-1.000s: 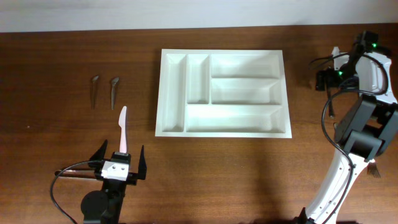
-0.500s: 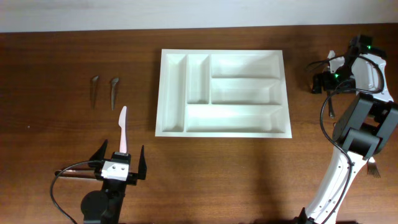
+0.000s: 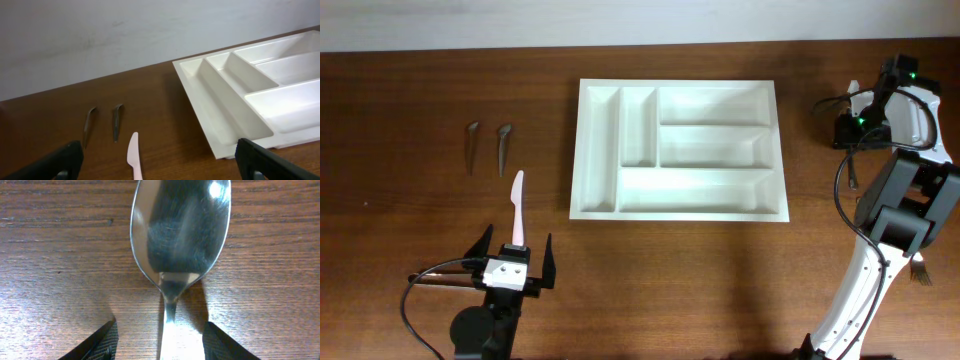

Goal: Pack container
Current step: 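Lower the right gripper and grasp the left spoon's handle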

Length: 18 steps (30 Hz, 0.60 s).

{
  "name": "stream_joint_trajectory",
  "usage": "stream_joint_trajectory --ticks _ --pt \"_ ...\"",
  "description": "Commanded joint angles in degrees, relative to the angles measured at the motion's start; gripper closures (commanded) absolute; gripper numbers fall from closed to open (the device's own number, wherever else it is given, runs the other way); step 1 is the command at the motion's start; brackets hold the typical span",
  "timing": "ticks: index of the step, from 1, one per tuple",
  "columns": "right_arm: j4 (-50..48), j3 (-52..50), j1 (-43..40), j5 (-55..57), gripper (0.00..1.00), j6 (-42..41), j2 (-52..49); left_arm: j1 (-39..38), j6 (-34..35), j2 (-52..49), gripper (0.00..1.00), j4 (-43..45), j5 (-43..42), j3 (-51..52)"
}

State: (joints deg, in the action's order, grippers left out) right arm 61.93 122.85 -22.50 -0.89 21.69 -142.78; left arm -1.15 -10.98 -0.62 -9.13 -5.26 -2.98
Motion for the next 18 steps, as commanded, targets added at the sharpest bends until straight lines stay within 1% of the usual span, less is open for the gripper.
stream_joint_trajectory --ticks 1,3,4,11,12,17,18 --pt "-0.6 0.8 -0.1 1.6 0.53 -0.2 -1.2 0.3 -0.5 0.3 0.01 0.1 0.6 0.3" --pt "-0.9 0.8 -0.1 1.6 0.65 -0.2 -1.2 0.3 -0.5 0.3 0.01 0.1 0.6 0.3" --pt "-1.0 0.8 -0.1 1.6 0.68 -0.2 -1.2 0.3 -0.5 0.3 0.01 0.1 0.6 0.3" --pt "-1.4 0.8 -0.1 1.6 0.88 -0.1 -1.2 0.3 -0.5 0.3 0.01 0.1 0.6 0.3" --pt "-1.4 0.8 -0.1 1.6 0.90 -0.1 -1.2 0.3 -0.5 0.3 0.01 0.1 0.6 0.3" --pt "-1.6 0.8 -0.1 1.6 0.93 -0.2 -1.2 0.3 -0.5 0.3 0.01 0.1 0.6 0.3" --pt "-1.6 0.8 -0.1 1.6 0.96 -0.2 -1.2 0.3 -0.5 0.3 0.01 0.1 0.6 0.3"
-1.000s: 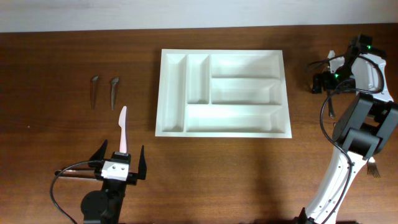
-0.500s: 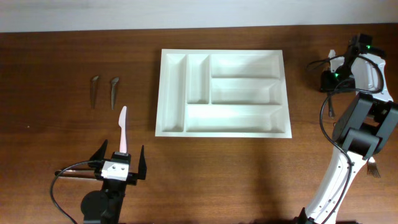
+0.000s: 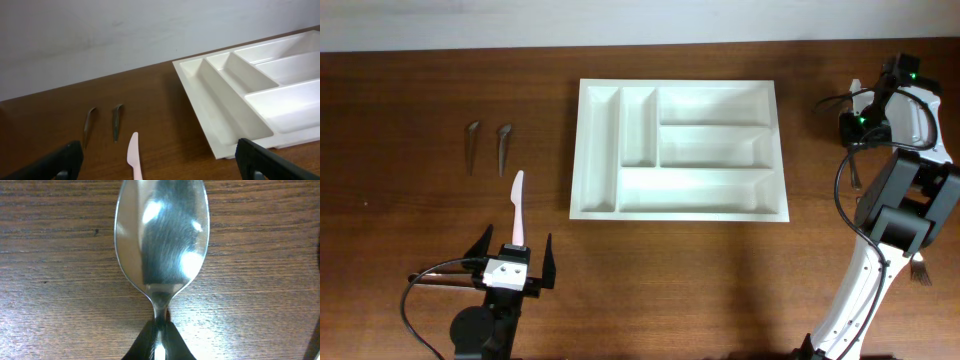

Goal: Pack container
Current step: 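Lower the right gripper and grasp the left spoon's handle, then carry the spoon left and lower it into the tray's top-right compartment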

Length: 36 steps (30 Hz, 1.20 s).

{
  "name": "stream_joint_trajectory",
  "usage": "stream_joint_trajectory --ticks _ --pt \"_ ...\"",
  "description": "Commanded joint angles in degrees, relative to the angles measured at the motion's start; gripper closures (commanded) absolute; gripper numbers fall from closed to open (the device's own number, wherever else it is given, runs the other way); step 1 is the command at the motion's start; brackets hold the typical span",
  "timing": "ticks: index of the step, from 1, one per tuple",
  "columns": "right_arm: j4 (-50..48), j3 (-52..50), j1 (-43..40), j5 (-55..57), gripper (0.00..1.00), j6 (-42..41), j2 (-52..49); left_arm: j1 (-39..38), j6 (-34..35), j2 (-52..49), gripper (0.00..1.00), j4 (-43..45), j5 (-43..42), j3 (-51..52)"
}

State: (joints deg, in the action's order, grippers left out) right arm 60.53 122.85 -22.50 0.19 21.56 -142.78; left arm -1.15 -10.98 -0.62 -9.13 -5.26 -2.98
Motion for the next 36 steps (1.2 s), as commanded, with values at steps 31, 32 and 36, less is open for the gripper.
stream_joint_trajectory --ticks 31,32,36 --pt "22.9 46.1 15.3 -3.7 0.96 -29.5 -0.9 0.3 -0.5 0.3 0.01 0.1 0.6 0.3" --pt "23.2 46.1 16.4 -3.7 0.96 -32.2 -0.9 0.3 -0.5 0.3 0.01 0.1 0.6 0.3" --pt "23.7 45.4 21.2 -4.7 0.96 -46.8 -1.0 0.3 -0.5 0.3 0.01 0.1 0.6 0.3"
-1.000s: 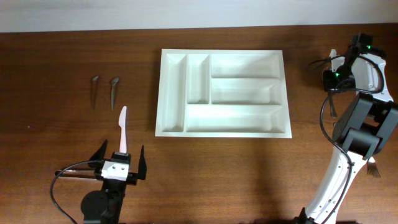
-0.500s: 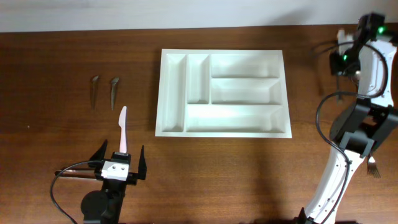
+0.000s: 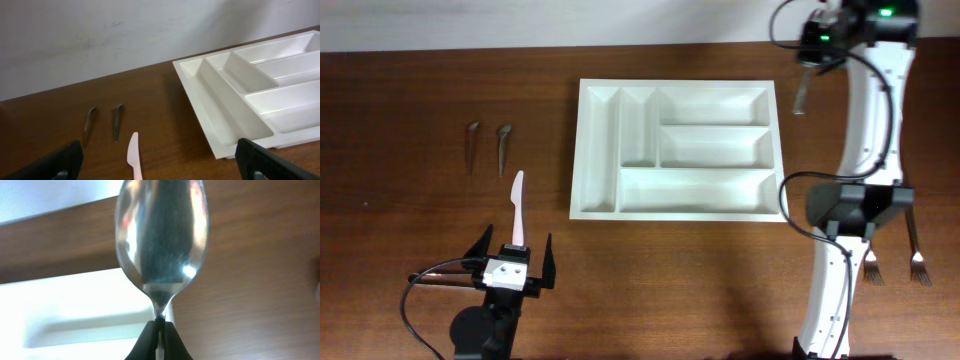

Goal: Pack container
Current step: 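Carry the spoon left and lower it into the tray's top-right compartment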

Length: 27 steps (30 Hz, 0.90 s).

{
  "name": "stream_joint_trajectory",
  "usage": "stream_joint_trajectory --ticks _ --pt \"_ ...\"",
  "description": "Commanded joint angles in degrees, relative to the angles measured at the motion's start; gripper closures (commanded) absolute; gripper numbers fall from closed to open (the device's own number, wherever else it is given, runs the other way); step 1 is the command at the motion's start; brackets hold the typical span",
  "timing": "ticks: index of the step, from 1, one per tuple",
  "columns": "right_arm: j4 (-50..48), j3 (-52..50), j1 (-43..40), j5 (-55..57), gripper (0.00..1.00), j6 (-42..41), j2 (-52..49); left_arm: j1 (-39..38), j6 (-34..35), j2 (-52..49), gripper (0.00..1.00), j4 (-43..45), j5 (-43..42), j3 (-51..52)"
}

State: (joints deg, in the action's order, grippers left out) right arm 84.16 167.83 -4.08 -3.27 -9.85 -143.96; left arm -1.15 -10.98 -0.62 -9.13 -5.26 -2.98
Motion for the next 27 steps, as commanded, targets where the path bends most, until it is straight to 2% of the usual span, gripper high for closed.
stream_joint_trajectory --ticks 1,8,13,17,22,27 --pt "0.0 0.4 3.8 -1.3 0.96 -18.7 0.2 0.3 -0.5 0.3 0.01 0.1 0.6 0.3" --pt "-0.1 0.2 9.3 -0.7 0.96 -40.9 0.2 0.3 -0.5 0.3 0.01 0.1 0.6 0.3" --pt "2.1 -1.4 12.0 6.5 0.96 -64.3 0.2 0.3 -0.5 0.3 0.01 0.1 0.6 0.3" --pt "2.0 -4.5 13.0 7.0 0.96 -81.1 0.2 0.3 -0.5 0.3 0.01 0.1 0.6 0.3" --pt "1.0 -10.6 13.1 7.0 0.96 -91.6 0.2 0.3 -0.5 0.3 0.01 0.1 0.6 0.3" --pt "-4.5 -17.0 13.2 6.7 0.96 -91.8 0.2 0.3 -0.5 0.3 0.01 0.1 0.6 0.3"
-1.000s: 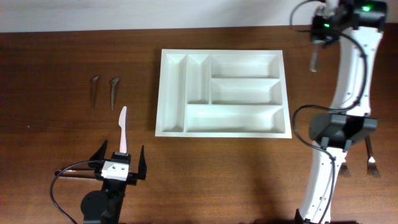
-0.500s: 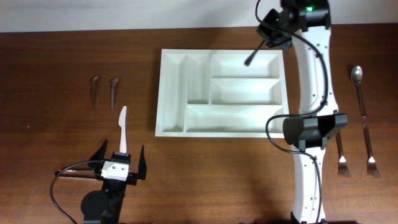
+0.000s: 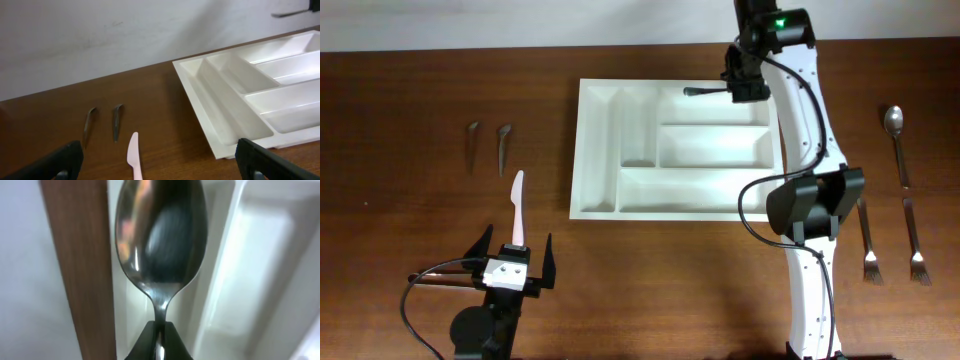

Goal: Pack container
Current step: 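Carry the spoon left and lower it into the tray's top-right compartment, then open the right gripper and move it back over the second spoon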

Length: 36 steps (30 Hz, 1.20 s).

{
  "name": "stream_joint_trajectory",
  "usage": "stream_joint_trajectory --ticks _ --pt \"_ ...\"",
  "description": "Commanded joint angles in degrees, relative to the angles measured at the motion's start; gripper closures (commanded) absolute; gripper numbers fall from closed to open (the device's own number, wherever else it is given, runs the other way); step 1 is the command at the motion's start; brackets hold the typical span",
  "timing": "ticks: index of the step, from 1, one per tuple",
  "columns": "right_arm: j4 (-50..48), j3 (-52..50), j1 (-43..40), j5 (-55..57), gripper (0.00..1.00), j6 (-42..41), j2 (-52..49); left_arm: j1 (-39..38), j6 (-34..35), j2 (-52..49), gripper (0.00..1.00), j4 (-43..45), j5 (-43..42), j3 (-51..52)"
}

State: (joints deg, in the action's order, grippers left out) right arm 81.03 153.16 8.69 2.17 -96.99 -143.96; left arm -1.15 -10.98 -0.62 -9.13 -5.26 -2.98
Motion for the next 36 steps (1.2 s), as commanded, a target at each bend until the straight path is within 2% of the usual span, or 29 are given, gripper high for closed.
stream_joint_trajectory --ticks 1,7,14,21,23,27,31,34,36 --pt "-2.4 -3.3 0.4 1.2 0.96 -4.7 0.2 0.3 -0.5 0.3 0.01 0.1 0.6 0.3" --pt "-7.5 -8.2 1.1 1.2 0.96 -4.7 0.2 0.3 -0.5 0.3 0.01 0.1 0.6 0.3" --pt "-10.3 -13.2 1.4 1.5 0.91 -4.7 0.2 0.3 -0.5 0.3 0.01 0.1 0.6 0.3" --pt "-13.1 -14.4 1.4 1.5 0.87 -3.7 0.2 0.3 -0.5 0.3 0.01 0.1 0.6 0.3" --pt "-15.9 -14.4 1.0 1.4 0.78 0.2 0.2 0.3 -0.5 0.3 0.01 0.1 0.6 0.3" --pt "-19.3 -12.9 -0.7 -0.3 0.44 9.6 0.3 0.3 -0.5 0.3 0.01 0.1 0.6 0.3" --pt "-19.3 -8.5 -4.1 -1.7 0.21 20.1 1.3 0.3 -0.5 0.3 0.01 0.1 0.6 0.3" --pt "-19.3 -3.9 -7.1 -3.9 0.06 35.0 2.6 0.3 -0.5 0.3 0.01 0.1 0.6 0.3" --pt "-19.3 0.1 -9.4 -7.0 0.01 49.3 3.6 0.3 -0.5 0.3 0.01 0.1 0.6 0.3"
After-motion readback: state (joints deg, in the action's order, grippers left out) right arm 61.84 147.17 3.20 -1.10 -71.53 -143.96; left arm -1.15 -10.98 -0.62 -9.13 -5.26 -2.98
